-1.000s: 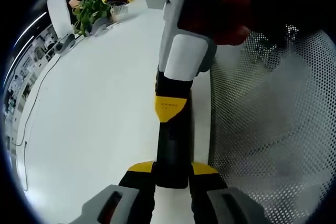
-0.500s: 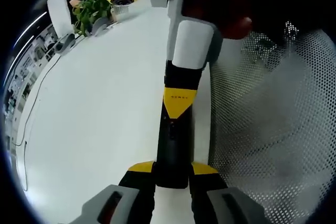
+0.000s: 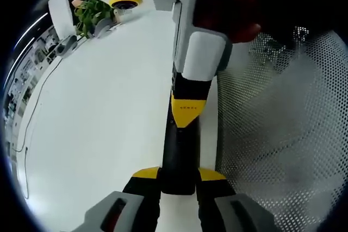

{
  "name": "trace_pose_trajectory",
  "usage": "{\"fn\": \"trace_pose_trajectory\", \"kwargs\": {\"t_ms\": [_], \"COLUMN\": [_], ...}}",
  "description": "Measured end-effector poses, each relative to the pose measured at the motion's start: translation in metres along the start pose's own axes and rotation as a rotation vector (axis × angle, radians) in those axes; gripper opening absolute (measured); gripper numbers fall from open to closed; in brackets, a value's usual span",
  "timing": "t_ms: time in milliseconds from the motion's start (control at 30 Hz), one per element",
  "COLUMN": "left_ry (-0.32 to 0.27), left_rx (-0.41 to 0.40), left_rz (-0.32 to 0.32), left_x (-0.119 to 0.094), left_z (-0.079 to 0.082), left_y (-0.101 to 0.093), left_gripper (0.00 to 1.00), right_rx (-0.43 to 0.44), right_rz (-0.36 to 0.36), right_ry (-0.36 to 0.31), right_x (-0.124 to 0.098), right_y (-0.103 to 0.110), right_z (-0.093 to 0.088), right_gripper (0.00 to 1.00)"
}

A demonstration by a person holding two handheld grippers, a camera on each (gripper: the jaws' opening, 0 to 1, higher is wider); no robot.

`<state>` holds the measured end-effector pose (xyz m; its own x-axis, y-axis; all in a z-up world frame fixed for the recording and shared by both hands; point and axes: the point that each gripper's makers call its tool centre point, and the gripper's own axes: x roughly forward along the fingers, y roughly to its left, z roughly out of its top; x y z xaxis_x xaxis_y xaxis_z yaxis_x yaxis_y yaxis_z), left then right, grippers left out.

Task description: Press the specified remote control buttons in sequence, fully releasing each button before pressing the next.

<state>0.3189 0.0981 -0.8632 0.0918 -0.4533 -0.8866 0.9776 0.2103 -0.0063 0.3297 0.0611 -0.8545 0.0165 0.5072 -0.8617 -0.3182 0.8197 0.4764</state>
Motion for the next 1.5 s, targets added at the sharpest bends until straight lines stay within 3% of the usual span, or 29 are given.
{"fn": "trace_pose_trajectory", "kwargs": {"t_ms": [267, 400, 533, 700, 833, 900, 1267, 1500], "left_ry": [-0.002, -0.012, -0.013, -0.020, -0.022, -0.024, -0.027, -0.029], "left_rx": [0.009, 0.025, 0.022, 0.020, 0.020, 0.021, 0.029, 0.030], "left_rz": [-0.003, -0.008, -0.007, -0.008, -0.008, -0.009, -0.013, -0.013], "left_x": [0.000, 0.000, 0.000, 0.000, 0.000, 0.000, 0.000, 0.000], "left_z": [0.000, 0.000, 0.000, 0.000, 0.000, 0.000, 0.000, 0.000], "left_y": [0.000, 0.000, 0.000, 0.000, 0.000, 0.000, -0.001, 0.000], "left_gripper": [0.25, 0.25, 0.25, 0.25, 0.25, 0.25, 0.25, 0.25], "right_rx": [0.041, 0.147, 0.186, 0.170, 0.146, 0.123, 0.026, 0.044], "right_rz": [0.029, 0.079, 0.092, 0.073, 0.096, 0.073, 0.033, 0.047], "right_ry": [-0.003, 0.006, 0.016, 0.024, 0.070, 0.086, 0.086, 0.094], "right_x": [-0.001, -0.002, -0.002, -0.006, -0.002, 0.001, 0.002, 0.000], "right_y": [0.000, 0.001, -0.003, -0.003, 0.005, 0.003, 0.003, 0.003], "right_z": [0.000, 0.001, -0.001, -0.004, -0.011, -0.014, -0.015, -0.014], "right_gripper": [0.00, 0.00, 0.00, 0.00, 0.00, 0.00, 0.00, 0.00]}}
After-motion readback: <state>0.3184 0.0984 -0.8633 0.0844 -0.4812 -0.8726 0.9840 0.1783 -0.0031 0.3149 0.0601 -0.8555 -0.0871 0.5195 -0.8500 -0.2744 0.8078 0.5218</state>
